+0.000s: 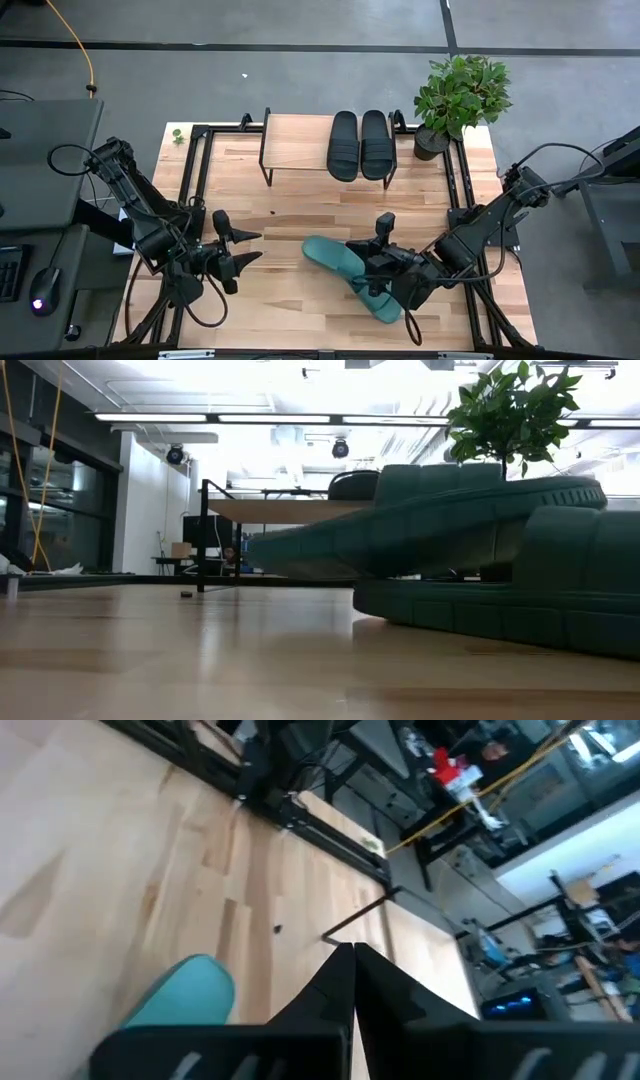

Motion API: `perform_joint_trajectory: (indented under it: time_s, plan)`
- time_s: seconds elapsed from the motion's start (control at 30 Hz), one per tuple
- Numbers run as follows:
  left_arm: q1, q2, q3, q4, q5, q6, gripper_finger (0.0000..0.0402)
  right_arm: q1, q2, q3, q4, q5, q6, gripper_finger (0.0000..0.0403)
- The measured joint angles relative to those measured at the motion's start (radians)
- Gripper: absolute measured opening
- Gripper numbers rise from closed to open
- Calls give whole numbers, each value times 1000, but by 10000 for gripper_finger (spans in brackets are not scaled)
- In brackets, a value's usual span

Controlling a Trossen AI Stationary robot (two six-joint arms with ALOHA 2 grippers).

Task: Pick and place slides into the shelf
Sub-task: Put the left green slipper on the shelf

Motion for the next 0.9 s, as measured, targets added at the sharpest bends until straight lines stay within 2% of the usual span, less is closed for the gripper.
perform_joint_trajectory:
  time_s: [0.1,0.23,0.43,0.53,0.67,0.9]
  plan:
    - [2,3,0,8,41,-20,200,0,0,0,-19,-36,34,0]
    - [60,39,-5,18,138,-27,200,0,-1,0,-56,-76,85,0]
    - [210,111,-15,164,408,25,200,0,-2,0,-89,-79,103,0]
    - [266,151,-15,194,482,56,200,0,-3,0,-96,-79,116,0]
    - [297,211,-15,197,499,128,200,-6,-27,0,-117,-119,191,1]
    - [294,322,-15,314,441,423,200,-21,-81,0,-157,-225,250,1]
